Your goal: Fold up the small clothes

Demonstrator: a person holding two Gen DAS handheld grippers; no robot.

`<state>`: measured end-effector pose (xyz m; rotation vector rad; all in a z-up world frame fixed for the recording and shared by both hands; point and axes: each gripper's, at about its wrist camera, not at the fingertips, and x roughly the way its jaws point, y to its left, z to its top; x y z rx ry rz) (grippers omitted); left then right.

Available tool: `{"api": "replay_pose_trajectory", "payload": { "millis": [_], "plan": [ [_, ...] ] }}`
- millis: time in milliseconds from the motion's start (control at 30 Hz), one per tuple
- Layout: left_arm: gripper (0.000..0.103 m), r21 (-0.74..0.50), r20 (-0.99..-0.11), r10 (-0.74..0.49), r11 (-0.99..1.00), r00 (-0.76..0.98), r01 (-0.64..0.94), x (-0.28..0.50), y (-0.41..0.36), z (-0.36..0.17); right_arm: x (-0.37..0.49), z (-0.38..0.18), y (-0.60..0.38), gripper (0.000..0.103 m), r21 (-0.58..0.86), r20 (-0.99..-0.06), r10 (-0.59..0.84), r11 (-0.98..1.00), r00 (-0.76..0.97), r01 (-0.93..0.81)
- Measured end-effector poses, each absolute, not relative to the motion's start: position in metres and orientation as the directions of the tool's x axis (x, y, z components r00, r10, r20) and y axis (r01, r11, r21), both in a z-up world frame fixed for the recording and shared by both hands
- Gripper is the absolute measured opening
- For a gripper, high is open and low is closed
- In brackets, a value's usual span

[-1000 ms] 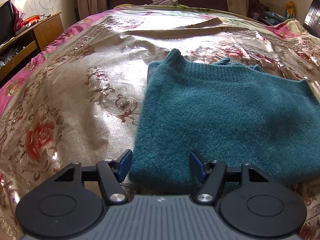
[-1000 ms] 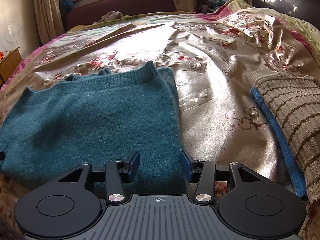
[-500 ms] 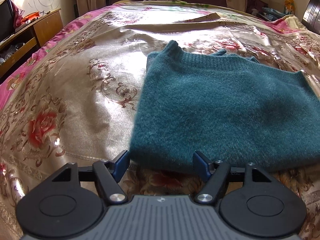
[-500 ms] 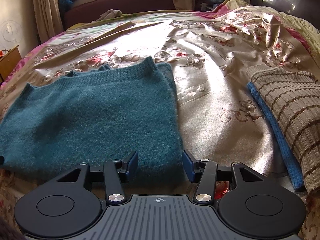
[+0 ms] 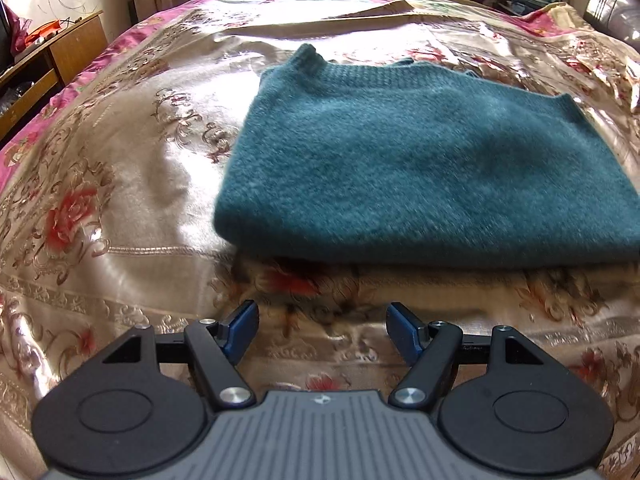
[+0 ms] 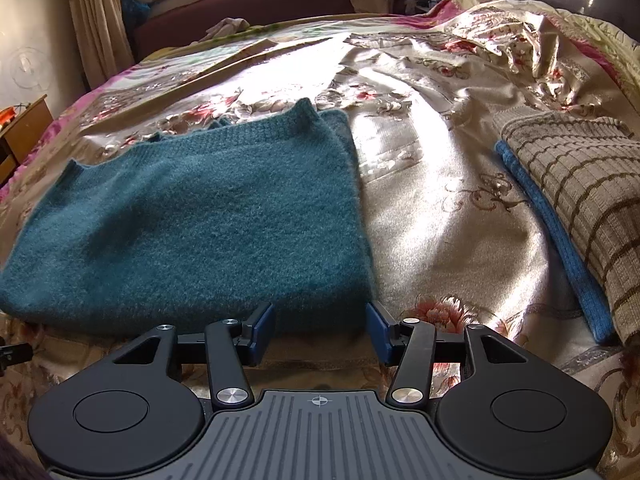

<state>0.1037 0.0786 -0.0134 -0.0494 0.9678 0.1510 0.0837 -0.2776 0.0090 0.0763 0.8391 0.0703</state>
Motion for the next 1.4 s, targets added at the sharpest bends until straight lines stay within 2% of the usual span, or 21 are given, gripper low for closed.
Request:
{"api": "replay_pose_trajectory", "payload": {
  "millis": [633,1400],
  "plan": [
    [0.075,0.097,-0.824,0.137,0.990,0.549,-0.101,0.090,0.053,-0.017,0.069,-0.005,-0.284,0.052,0.141,-0.761,0.121,0.990,0.637,-0.019],
    [0.075,0.123,-0.819,0.146,0.989,0.554,-0.078,0.087,0.045,-0.019,0.068,-0.006,-0.289,0.054,0.169,-0.764,0.137,0.986,0.631,-0.008]
  ]
}}
